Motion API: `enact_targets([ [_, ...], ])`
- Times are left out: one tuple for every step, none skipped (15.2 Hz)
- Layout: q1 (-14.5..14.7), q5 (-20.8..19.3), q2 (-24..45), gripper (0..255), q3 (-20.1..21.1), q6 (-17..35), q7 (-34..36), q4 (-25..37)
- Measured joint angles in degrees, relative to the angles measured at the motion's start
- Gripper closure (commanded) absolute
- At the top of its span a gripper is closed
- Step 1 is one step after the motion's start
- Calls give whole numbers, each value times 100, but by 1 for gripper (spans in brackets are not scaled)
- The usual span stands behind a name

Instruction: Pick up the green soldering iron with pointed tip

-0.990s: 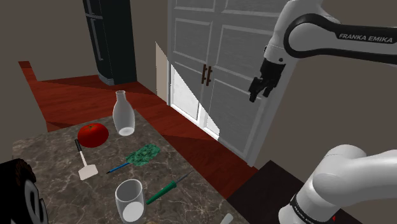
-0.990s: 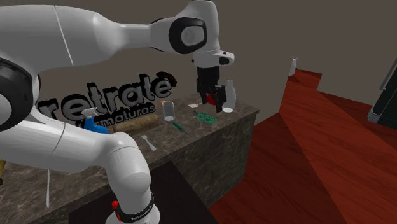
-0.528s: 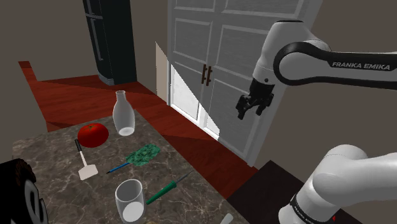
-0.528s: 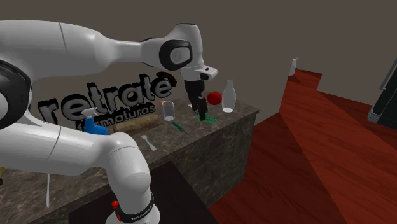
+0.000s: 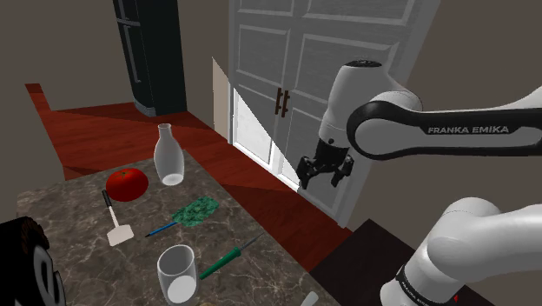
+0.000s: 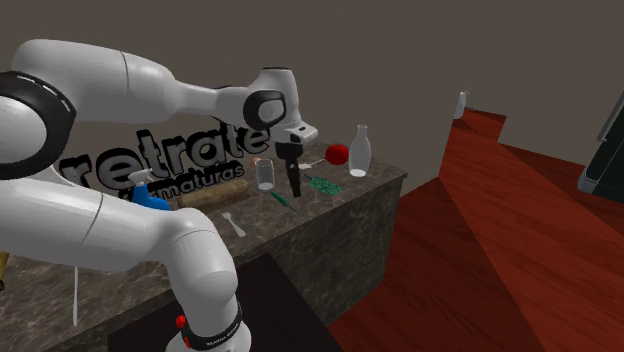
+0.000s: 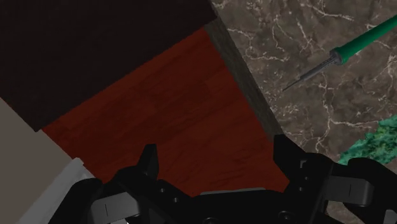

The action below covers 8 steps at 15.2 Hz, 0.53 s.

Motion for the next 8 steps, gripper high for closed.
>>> enact_targets([
  [-18, 81, 94, 0, 149, 110, 236, -11],
  [-25, 177, 217, 0, 343, 235, 506, -3],
  [-53, 253, 354, 0, 523, 355, 768, 26],
  [-81, 332, 506, 0, 719, 522, 1031, 18],
  [-122, 393, 660, 0, 908, 654, 1298, 55],
  [-188, 434, 845, 0, 1099, 814, 1557, 92],
  [-263, 462, 1061, 0, 1323, 974, 1846, 166],
  [-385, 443, 1304, 0, 1520, 1132, 2111, 265],
])
